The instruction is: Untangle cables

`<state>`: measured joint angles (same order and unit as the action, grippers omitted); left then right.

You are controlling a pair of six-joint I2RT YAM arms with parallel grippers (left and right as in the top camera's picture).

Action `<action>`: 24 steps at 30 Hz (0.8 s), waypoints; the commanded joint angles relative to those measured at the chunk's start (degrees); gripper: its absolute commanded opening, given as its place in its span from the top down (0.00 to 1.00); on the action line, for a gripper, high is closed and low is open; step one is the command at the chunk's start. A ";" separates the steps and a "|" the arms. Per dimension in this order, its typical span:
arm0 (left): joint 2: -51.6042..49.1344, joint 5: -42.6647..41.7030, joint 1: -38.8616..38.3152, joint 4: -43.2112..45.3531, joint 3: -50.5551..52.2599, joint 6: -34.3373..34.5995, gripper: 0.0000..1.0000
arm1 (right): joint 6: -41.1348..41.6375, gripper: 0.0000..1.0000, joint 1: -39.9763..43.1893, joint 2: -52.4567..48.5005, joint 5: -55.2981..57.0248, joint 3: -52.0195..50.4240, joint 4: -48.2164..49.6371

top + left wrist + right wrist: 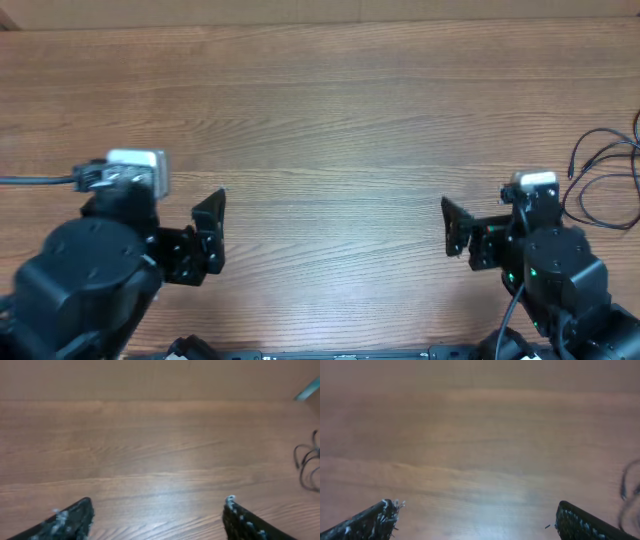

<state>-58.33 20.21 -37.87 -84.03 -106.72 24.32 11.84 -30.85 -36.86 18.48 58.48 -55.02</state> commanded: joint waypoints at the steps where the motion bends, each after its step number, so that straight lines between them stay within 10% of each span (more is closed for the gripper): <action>1: 0.11 -0.07 -0.46 0.92 1.99 0.57 0.23 | 0.33 0.00 -0.24 0.70 1.03 0.00 4.50; 13: 0.33 -5.70 -0.46 14.25 14.45 0.57 0.24 | 0.15 0.00 -0.26 -1.33 2.10 0.00 11.74; 24: 0.33 -8.11 -0.44 20.79 14.43 0.59 0.00 | 0.17 0.00 -0.26 -3.91 2.05 0.00 4.96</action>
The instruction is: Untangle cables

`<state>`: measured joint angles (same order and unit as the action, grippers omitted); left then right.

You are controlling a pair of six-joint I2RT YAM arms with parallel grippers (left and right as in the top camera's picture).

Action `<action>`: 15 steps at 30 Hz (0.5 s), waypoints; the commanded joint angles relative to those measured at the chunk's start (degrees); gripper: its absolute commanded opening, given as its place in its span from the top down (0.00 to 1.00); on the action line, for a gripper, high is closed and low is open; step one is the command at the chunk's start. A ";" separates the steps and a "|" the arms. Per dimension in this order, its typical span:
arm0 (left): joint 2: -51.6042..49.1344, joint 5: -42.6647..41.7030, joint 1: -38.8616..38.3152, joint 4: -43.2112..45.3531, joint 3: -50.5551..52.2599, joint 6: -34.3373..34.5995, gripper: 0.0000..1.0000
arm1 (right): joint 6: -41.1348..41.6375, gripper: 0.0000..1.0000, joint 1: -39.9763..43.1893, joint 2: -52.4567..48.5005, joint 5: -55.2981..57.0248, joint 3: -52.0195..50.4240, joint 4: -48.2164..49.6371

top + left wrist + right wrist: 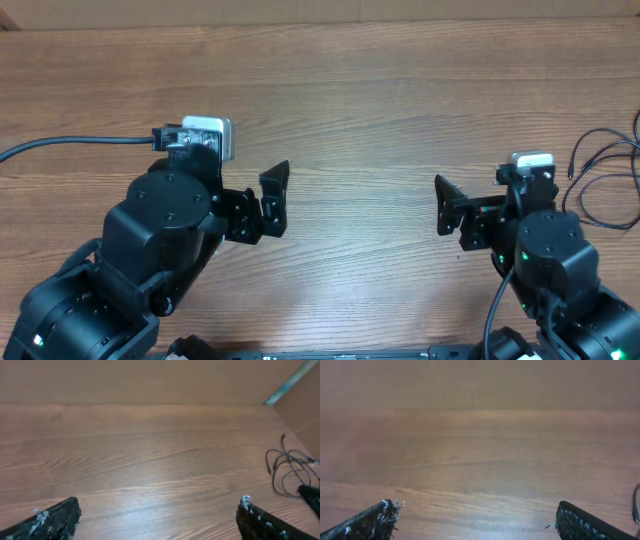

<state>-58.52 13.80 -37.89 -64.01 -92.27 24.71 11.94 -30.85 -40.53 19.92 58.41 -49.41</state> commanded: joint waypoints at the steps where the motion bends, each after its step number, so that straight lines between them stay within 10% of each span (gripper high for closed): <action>1: 0.52 -2.36 -0.42 1.22 -0.02 0.20 0.00 | 0.07 0.00 -0.26 -0.42 0.61 0.07 -1.55; 15: 0.39 -17.38 -0.42 4.15 -0.02 0.22 0.00 | 0.07 0.00 -0.26 -0.70 0.61 0.07 -7.85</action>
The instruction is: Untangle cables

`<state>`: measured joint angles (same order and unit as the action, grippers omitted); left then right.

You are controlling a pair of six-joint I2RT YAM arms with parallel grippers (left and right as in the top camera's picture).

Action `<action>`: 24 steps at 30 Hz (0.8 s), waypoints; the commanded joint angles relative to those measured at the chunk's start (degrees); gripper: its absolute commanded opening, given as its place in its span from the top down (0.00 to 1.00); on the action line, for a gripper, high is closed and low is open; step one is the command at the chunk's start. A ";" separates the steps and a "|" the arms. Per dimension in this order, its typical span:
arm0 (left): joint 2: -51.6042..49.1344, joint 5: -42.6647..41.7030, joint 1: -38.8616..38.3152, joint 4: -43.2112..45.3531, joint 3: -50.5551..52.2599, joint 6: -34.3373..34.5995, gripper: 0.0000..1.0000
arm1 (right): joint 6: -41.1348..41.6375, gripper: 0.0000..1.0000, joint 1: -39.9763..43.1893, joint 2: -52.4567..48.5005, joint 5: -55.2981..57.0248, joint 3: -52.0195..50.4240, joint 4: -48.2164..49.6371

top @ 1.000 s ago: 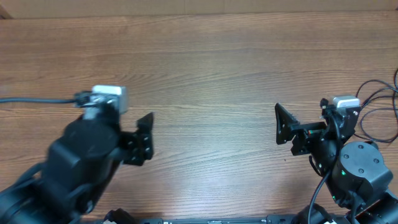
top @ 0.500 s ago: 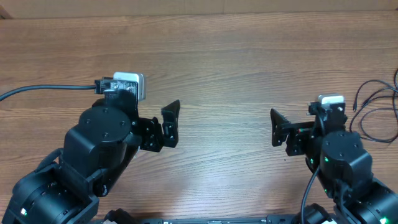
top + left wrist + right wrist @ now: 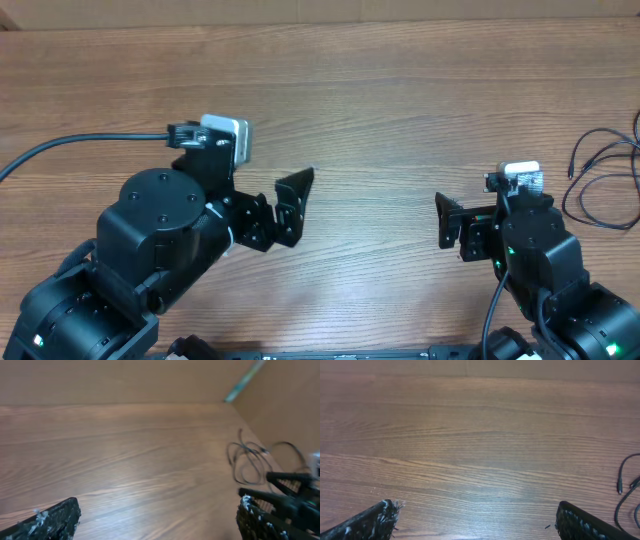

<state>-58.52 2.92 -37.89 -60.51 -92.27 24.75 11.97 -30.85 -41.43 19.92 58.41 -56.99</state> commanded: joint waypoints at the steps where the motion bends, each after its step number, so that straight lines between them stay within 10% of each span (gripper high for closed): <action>1: 0.31 -7.48 -0.42 0.76 -0.02 0.09 0.00 | 0.04 0.00 -0.26 0.20 0.61 0.07 -0.26; 14: 0.13 7.34 -0.37 5.84 -0.02 -0.96 0.00 | 0.04 0.00 -0.26 0.20 0.61 0.07 -0.26; 24: 0.15 11.41 -0.11 25.33 0.02 -20.83 0.00 | 0.04 0.00 -0.26 0.22 0.61 0.07 -0.26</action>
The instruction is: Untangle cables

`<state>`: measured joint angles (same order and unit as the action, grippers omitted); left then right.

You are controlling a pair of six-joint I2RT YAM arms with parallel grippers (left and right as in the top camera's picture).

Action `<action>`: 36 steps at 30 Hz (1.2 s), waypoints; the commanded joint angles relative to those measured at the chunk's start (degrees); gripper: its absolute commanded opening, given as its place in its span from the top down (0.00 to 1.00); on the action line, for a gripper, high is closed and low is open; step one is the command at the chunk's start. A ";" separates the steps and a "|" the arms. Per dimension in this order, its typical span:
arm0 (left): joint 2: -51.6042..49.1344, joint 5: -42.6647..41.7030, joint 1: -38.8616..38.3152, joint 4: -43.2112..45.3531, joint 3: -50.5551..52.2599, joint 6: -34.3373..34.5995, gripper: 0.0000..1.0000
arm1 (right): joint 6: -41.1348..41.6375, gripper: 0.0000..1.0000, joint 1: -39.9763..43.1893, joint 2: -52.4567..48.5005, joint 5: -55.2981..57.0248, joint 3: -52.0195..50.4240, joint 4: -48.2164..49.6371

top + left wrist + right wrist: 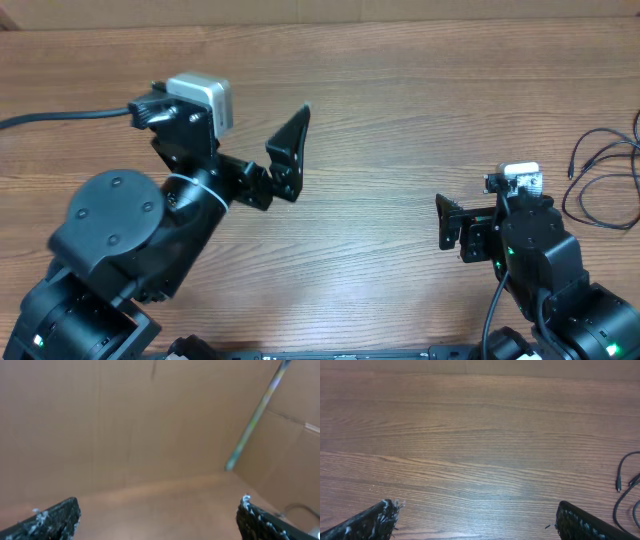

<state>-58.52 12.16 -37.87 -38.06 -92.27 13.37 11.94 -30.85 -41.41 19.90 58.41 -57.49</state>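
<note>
A tangle of thin black cables [603, 180] lies at the far right edge of the wooden table [400, 90]. The right wrist view catches only its loose ends [626, 485]. My right gripper [444, 222] stands open left of the cables, low over bare wood, with nothing between its fingers [476, 506]. My left gripper [289, 158] is open and raised at mid-left. It points up at the cardboard wall, and its fingers [55, 519] hold nothing. A sliver of cable [300, 508] shows at that view's lower right.
Brown cardboard walls [150, 420] close off the table at the back and right, joined by a taped corner seam [255, 420]. The left arm's grey camera cable [60, 115] trails off to the left edge.
My left gripper has lifted and tilted up, so its camera now faces the back wall instead of the tabletop and cables. The right gripper and the cables have not moved.
Both grippers began open and low near the front, far apart. The left one then stood farther right and turned towards the cables, and now it is raised. The right gripper shifted slightly and tilted down. The cables stayed untouched.
</note>
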 commanded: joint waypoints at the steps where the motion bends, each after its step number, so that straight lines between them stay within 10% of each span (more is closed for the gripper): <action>1: 0.15 1.90 0.28 4.55 0.04 -11.15 0.00 | 0.07 0.00 -0.26 0.20 0.63 0.07 0.24; 16: 11.65 -13.70 20.74 11.72 9.22 -13.14 0.01 | 0.07 0.00 -0.26 0.20 0.63 0.07 0.26; 36: 49.16 -13.46 34.51 39.80 51.71 -13.66 0.01 | 0.07 0.00 -0.26 0.17 0.63 0.07 0.24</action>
<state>-12.75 -1.72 -3.95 -0.10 -45.08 0.89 11.97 -30.83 -41.41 19.90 58.41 -57.54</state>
